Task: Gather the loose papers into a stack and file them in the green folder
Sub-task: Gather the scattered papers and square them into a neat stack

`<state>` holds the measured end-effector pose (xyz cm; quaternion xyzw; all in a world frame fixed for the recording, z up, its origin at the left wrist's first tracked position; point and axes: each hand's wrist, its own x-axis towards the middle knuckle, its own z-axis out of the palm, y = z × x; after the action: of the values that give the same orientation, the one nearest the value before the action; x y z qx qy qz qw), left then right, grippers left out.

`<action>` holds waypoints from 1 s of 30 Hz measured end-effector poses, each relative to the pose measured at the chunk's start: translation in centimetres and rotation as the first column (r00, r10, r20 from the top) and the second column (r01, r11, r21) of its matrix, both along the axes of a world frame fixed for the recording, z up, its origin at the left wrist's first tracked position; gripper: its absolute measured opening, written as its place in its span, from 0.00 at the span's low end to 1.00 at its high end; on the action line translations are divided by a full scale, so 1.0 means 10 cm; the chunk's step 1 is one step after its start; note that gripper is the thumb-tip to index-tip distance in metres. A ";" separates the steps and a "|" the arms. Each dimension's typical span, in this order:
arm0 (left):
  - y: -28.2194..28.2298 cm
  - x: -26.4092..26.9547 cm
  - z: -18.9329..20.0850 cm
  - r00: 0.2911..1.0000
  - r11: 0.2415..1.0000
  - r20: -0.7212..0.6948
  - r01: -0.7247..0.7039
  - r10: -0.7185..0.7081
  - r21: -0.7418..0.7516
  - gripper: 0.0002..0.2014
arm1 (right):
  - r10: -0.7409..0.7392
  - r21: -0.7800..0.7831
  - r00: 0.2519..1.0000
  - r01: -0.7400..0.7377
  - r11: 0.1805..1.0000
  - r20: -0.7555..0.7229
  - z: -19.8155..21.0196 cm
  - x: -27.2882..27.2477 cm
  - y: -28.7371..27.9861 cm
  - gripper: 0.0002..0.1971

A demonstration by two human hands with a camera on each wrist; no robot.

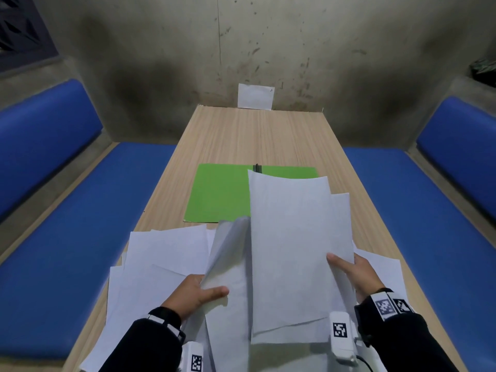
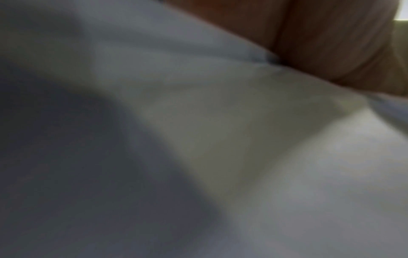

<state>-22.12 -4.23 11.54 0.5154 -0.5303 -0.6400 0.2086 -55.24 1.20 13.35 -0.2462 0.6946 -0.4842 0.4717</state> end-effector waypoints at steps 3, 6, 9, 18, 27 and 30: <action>0.00 0.02 -0.03 1.000 1.000 0.013 0.014 -0.015 0.017 0.47 | -0.062 0.012 0.998 0.062 0.998 0.030 -0.01 -0.02 -0.03 0.05; 0.01 0.02 -0.03 0.999 0.999 0.030 0.032 -0.033 0.032 0.47 | -0.098 0.060 0.994 0.095 0.994 0.055 -0.06 -0.06 -0.04 0.06; 0.01 0.02 -0.02 0.998 0.997 0.030 0.058 -0.059 0.041 0.47 | -0.134 0.109 0.988 0.126 0.986 0.072 -0.10 -0.09 -0.03 0.06; 0.00 0.08 -0.06 1.000 0.999 -0.006 -0.014 0.015 0.047 0.45 | -0.084 0.087 0.989 0.074 0.993 0.118 -0.05 -0.11 0.02 0.11; -0.03 0.22 -0.04 0.971 0.980 -0.130 -0.195 0.200 0.048 0.37 | 0.155 0.066 0.974 -0.167 0.984 0.163 -0.17 -0.27 0.11 0.53; -0.06 0.29 -0.05 0.919 0.944 -0.216 -0.325 0.328 0.051 0.15 | 0.189 0.076 0.945 -0.217 0.973 0.267 -0.27 -0.20 0.27 0.49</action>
<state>-19.20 -4.84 11.05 0.5234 -0.4058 -0.6534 0.3668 -57.26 3.94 10.65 -0.2264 0.6225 -0.4240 0.6177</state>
